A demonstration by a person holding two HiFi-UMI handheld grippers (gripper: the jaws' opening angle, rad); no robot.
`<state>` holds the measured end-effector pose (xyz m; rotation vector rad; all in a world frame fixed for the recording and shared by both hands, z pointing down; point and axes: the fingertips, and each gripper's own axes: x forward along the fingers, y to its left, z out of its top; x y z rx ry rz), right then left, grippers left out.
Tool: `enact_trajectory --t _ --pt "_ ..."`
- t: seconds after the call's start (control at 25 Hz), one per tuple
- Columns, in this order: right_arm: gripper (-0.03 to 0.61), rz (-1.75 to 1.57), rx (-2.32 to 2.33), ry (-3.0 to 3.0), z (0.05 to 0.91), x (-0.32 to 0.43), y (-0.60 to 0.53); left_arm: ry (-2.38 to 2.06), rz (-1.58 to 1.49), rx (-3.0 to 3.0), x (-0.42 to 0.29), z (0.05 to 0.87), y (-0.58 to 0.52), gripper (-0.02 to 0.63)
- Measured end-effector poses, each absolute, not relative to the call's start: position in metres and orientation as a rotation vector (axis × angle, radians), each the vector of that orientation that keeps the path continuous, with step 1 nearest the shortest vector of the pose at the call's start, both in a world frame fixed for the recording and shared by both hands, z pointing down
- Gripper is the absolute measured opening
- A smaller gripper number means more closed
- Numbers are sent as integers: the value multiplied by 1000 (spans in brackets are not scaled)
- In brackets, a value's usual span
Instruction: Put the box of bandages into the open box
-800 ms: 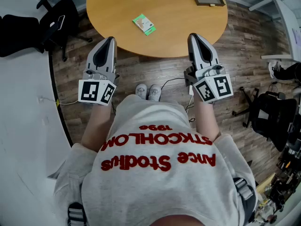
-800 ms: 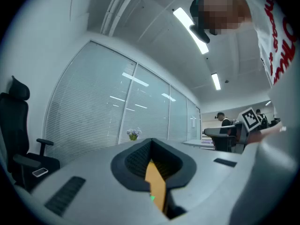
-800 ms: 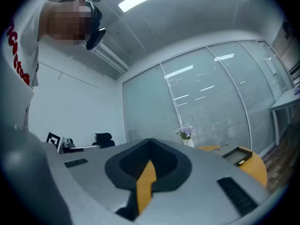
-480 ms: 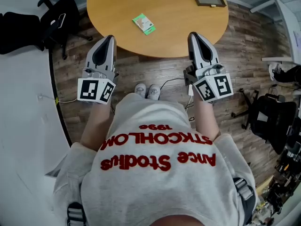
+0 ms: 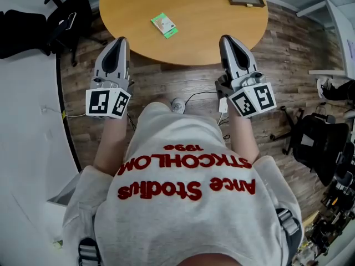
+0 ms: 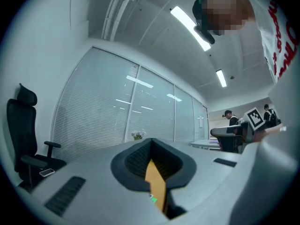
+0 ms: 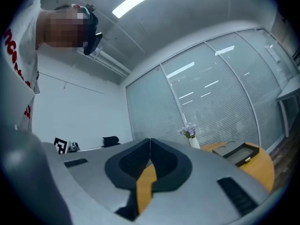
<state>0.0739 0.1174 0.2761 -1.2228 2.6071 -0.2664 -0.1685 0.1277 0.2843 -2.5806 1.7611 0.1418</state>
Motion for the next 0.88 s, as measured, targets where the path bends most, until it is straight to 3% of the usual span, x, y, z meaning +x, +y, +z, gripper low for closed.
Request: enact_trajectory --t 0.44,0.88 --pt "8 -304 -1197 2624 286 78 102 1770 116 -2593 -163 296 111 3" --pt "8 -301 -1232 2636 282 71 34 1685 157 -2657 -156 292 24 3"
